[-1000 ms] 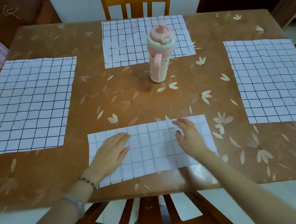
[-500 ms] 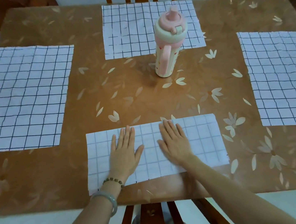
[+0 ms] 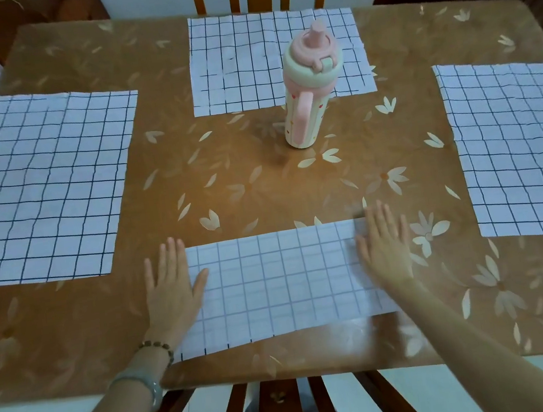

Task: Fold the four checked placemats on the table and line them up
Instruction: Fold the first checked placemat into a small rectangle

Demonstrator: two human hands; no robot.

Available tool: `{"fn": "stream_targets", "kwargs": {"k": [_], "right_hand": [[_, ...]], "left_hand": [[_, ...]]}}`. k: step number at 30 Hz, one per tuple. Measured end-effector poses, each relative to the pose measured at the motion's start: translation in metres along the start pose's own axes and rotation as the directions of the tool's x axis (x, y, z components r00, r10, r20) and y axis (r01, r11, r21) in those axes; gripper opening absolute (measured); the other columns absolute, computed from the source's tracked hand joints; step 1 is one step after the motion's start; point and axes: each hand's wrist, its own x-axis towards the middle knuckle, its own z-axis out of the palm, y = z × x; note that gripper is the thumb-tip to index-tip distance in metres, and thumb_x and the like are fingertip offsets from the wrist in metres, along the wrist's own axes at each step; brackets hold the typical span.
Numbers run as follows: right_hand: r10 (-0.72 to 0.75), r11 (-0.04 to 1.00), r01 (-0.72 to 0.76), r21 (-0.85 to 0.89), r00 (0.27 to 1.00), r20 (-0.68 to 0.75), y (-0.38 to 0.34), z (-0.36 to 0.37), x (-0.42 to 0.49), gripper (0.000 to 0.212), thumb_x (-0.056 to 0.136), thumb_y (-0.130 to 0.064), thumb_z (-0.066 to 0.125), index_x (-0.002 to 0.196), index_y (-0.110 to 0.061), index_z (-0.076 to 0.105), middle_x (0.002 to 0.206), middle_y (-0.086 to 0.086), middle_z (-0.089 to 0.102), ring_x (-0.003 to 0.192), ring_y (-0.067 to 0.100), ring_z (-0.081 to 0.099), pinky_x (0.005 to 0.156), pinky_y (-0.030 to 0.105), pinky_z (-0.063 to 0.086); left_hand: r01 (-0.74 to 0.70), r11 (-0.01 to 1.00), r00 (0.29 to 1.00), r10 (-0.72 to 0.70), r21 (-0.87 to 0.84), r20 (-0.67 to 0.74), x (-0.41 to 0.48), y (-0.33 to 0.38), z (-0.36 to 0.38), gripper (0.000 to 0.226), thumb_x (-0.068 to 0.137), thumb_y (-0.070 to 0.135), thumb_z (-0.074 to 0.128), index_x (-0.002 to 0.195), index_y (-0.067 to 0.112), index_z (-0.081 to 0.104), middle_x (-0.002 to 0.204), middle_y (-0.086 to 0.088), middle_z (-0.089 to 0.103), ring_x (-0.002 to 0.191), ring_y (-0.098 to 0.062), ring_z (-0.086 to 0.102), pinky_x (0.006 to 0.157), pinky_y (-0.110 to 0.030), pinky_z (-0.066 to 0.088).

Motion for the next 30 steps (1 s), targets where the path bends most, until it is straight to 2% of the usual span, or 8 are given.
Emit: {"fn": "stream_targets", "kwargs": {"k": [3,7,12,17,21,26,28,30], "right_hand": [[-0.215,0.974,0.215,0.072,0.977,-0.008,-0.074,0.007,-0.005,0.056,0.093,-0.033,0.029,0.14,-0.005,0.038,0.146,0.015,0.042,0.138,0.027,0.033,0.112,0.047,0.016],[-0.402,0.91,0.389,0.14,0.912,0.076,-0.131,0.032,-0.021,0.053,0.096,-0.033,0.033,0.141,-0.005,0.041,0.147,0.016,0.041,0.138,0.029,0.036,0.11,0.05,0.023],[-0.381,0.924,0.374,0.076,0.915,0.131,-0.1,0.037,-0.02,0.054,0.098,-0.037,0.026,0.144,-0.009,0.037,0.15,0.013,0.035,0.141,0.028,0.03,0.112,0.049,0.018],[-0.175,0.984,0.169,0.053,0.971,0.164,-0.034,0.024,-0.011,0.059,0.101,-0.04,0.009,0.143,-0.01,0.037,0.148,0.016,0.038,0.14,0.028,0.029,0.115,0.045,0.012],[-0.051,0.998,0.043,0.047,0.985,0.165,0.009,0.009,-0.007,0.059,0.099,-0.037,0.014,0.141,-0.004,0.041,0.145,0.021,0.04,0.137,0.036,0.034,0.112,0.053,0.022],[0.091,0.996,-0.092,0.006,0.99,0.103,0.021,0.0,-0.005,0.055,0.092,-0.031,0.029,0.134,0.001,0.046,0.141,0.03,0.04,0.134,0.043,0.034,0.108,0.059,0.026],[0.031,0.998,-0.034,0.043,0.996,0.083,0.0,-0.007,-0.003,0.047,0.088,-0.027,0.04,0.126,-0.002,0.049,0.135,0.032,0.044,0.125,0.046,0.041,0.102,0.058,0.034],[-0.137,0.983,0.13,0.131,0.989,0.05,-0.029,-0.009,-0.006,0.039,0.083,-0.022,0.052,0.117,-0.004,0.054,0.121,0.029,0.053,0.104,0.046,0.053,0.084,0.055,0.049]], "left_hand": [[-0.148,0.989,0.989,0.149,-0.018,0.025,-0.005,0.04,0.002,0.071,0.099,0.056,0.005,0.151,0.009,0.009,0.158,-0.007,0.009,0.147,-0.022,0.008,0.118,-0.041,-0.005],[-0.163,0.985,0.982,0.167,-0.056,0.088,-0.009,0.069,0.016,0.072,0.099,0.056,0.006,0.15,0.008,0.018,0.158,-0.008,0.021,0.146,-0.02,0.017,0.117,-0.048,0.009],[-0.139,0.99,0.986,0.141,-0.034,0.088,-0.009,0.053,0.023,0.069,0.097,0.06,0.01,0.153,0.022,0.013,0.16,-0.005,0.011,0.148,-0.023,0.008,0.118,-0.047,0.002],[0.095,0.99,0.992,-0.085,-0.107,0.092,-0.02,0.016,0.02,0.071,0.092,0.064,0.006,0.153,0.028,0.001,0.162,-0.005,0.002,0.149,-0.022,-0.003,0.118,-0.044,-0.003],[0.179,0.976,0.98,-0.166,-0.127,0.112,-0.031,-0.001,0.014,0.073,0.091,0.065,0.006,0.154,0.027,0.0,0.162,-0.006,0.002,0.149,-0.022,-0.002,0.118,-0.045,-0.003],[0.354,0.907,0.933,-0.328,-0.228,0.147,-0.029,0.004,-0.007,0.082,0.092,0.06,0.041,0.152,0.012,0.013,0.161,-0.013,0.005,0.147,-0.029,0.006,0.118,-0.047,0.011],[0.436,0.853,0.9,-0.41,-0.286,0.149,-0.026,0.011,-0.02,0.083,0.088,0.054,0.057,0.148,0.007,0.024,0.157,-0.016,0.018,0.142,-0.034,0.019,0.114,-0.049,0.022],[0.507,0.791,0.861,-0.477,-0.342,0.175,-0.022,0.014,-0.029,0.083,0.081,0.047,0.069,0.141,0.003,0.032,0.149,-0.018,0.03,0.135,-0.035,0.029,0.107,-0.049,0.032]]}}
